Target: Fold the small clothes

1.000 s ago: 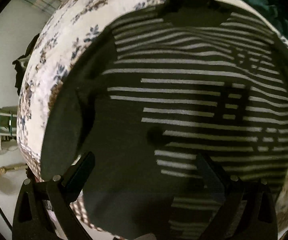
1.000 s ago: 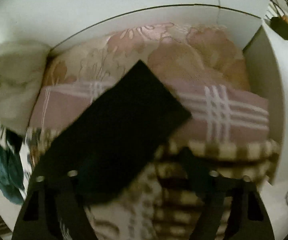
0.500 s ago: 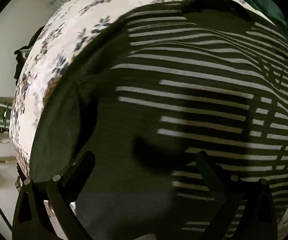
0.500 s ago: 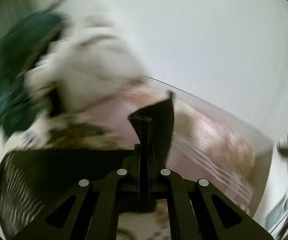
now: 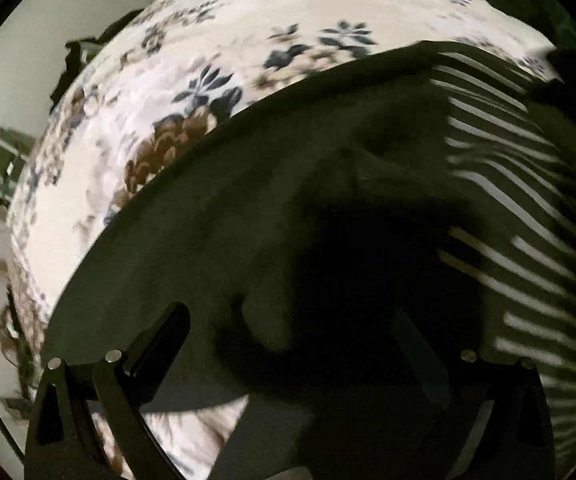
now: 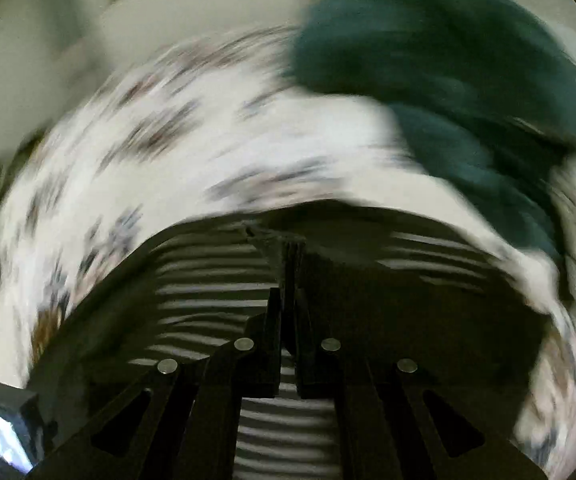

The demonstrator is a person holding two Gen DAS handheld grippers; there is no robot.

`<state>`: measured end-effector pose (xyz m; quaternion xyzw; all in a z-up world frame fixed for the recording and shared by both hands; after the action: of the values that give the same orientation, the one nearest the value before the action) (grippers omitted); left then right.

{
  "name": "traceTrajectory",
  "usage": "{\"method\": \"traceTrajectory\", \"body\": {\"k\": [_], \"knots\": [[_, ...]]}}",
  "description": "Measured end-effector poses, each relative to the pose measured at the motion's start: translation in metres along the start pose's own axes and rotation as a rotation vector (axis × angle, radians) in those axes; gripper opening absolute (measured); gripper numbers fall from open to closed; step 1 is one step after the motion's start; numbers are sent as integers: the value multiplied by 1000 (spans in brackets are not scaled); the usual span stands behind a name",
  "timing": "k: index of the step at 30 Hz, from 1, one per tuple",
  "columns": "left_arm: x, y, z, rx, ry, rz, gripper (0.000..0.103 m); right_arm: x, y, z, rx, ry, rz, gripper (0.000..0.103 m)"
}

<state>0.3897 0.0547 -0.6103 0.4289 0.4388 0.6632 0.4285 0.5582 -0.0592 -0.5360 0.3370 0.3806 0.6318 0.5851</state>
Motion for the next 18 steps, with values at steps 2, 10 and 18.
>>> {"method": "traceTrajectory", "body": {"k": [2, 10, 18], "knots": [[8, -11, 2, 5, 14, -14, 103, 60, -28, -9, 49, 101, -1, 4], [34, -31, -9, 43, 50, -112, 103, 91, -72, -59, 244, 60, 96, 12], [131, 26, -72, 50, 218, -185, 103, -16, 22, -99, 184, -202, 23, 88]]}}
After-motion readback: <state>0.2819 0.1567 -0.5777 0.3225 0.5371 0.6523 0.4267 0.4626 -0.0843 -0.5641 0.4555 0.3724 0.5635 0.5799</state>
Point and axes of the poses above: each gripper's, at about its wrist camera, not at the fingertips, and y roughly against the way its jaws point, x to its left, z to its top, the point moved 7 cm from there along -y, roughly the way its jaws point, and after that the axes turned 3 degrees about -y, right-handed, at the moved point
